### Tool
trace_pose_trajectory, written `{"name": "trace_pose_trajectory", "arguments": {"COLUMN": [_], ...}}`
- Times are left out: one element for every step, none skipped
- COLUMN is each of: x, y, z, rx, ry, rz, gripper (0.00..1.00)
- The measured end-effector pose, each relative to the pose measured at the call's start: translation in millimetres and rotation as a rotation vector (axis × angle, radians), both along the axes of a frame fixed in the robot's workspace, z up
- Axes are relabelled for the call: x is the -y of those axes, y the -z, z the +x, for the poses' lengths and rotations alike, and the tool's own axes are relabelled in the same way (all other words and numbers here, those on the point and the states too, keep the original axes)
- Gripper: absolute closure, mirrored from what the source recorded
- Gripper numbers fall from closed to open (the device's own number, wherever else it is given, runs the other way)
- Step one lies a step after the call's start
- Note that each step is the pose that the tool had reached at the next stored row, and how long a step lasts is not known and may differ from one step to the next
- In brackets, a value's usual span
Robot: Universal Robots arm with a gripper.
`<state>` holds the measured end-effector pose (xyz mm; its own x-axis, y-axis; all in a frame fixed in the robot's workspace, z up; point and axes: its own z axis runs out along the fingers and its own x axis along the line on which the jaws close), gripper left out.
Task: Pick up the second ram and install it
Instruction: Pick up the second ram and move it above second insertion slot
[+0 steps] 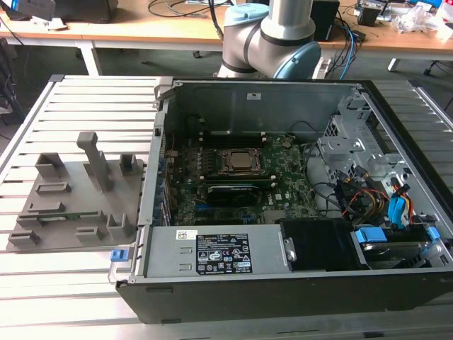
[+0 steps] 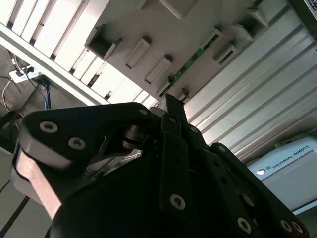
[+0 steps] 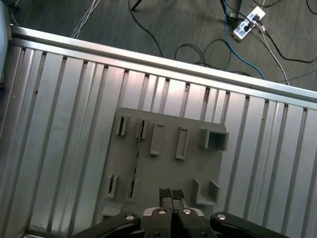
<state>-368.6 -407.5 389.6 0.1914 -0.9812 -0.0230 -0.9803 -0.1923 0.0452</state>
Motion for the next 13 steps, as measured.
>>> {"name": "trace_pose_trajectory", "arguments": {"x": [0.0, 0.0, 0.0, 0.1, 0.1, 0.0, 0.0, 0.0, 0.0, 0.1, 0.0, 0.1, 0.0], "y": [0.1, 0.4, 0.9, 1.2, 1.4, 1.6, 1.8, 1.8, 1.9, 2.1, 2.4, 2.5, 2.5], "z": [0.0, 0.0, 0.0, 0.0, 0.0, 0.0, 0.1, 0.0, 0.0, 0.0, 0.0, 0.0, 0.0], "rx": [-0.0001, 0.0001, 0.0001, 0.0001, 0.0002, 0.0002, 0.0003, 0.0002, 0.0002, 0.0001, 0.0002, 0.0002, 0.0001], "ry": [0.014, 0.034, 0.077, 0.115, 0.13, 0.148, 0.174, 0.187, 0.197, 0.215, 0.244, 0.261, 0.265], "rz": [0.0, 0.0001, 0.0001, -0.0001, -0.0001, -0.0001, 0.0, -0.0001, -0.0001, -0.0001, -0.0001, -0.0002, -0.0001], "gripper": [0.89, 0.89, 0.89, 0.89, 0.89, 0.89, 0.89, 0.89, 0.89, 0.89, 0.89, 0.89, 0.89]}}
